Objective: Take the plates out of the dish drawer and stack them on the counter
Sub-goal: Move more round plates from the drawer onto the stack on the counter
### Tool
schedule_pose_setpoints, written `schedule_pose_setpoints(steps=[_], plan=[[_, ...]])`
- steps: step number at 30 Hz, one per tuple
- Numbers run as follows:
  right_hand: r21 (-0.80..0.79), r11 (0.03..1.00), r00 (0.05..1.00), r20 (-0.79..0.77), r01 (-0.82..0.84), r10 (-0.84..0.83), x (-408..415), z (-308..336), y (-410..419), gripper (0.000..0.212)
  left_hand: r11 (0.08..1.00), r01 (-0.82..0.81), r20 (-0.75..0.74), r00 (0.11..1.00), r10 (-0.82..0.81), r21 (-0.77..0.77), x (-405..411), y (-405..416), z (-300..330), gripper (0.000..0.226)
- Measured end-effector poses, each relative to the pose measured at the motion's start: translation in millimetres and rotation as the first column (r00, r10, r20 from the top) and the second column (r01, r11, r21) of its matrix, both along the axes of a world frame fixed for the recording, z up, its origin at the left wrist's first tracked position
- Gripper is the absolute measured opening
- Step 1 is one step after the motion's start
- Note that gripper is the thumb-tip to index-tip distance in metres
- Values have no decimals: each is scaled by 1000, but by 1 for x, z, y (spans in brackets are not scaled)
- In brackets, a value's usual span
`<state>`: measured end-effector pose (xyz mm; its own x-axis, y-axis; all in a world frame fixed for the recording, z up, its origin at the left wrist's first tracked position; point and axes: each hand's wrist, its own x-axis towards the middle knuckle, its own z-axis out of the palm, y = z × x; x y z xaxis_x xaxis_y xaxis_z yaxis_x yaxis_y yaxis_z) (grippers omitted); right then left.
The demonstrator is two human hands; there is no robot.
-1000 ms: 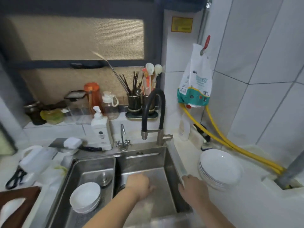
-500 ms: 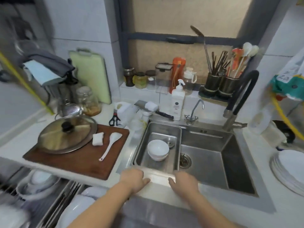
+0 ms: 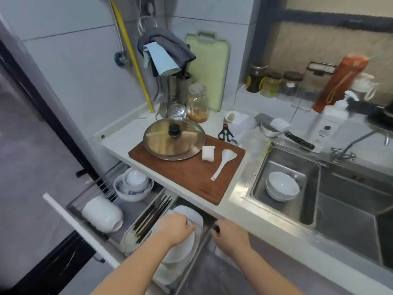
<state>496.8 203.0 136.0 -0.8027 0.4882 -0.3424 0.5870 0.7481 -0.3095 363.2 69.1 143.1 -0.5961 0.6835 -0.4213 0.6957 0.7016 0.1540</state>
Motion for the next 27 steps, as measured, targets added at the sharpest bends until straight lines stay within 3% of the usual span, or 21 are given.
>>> schedule_pose_setpoints(steps=[5, 8, 14, 20, 27], plan=[[-49, 996, 995, 64, -78, 81, -41, -29, -35, 25, 994, -77, 63, 995, 82, -76, -36, -43, -33, 51], [-84, 994, 990, 117, -75, 84, -62, -50, -49, 36, 985, -115, 98, 987, 128, -130, -55, -61, -58, 51], [-119, 992, 959, 275, -35, 67, -92, -92, -58, 30, 958, -218, 180, 951, 251, -187, -78, -75, -105, 47], [-144, 986, 928, 373, 78, -19, -111, -133, -54, 31, 911, -325, 242, 890, 386, -255, -97, -77, -150, 42], [-129, 967, 838, 533, 221, -120, -130, -180, -47, 34, 885, -318, 232, 884, 407, -340, -113, -71, -199, 58]])
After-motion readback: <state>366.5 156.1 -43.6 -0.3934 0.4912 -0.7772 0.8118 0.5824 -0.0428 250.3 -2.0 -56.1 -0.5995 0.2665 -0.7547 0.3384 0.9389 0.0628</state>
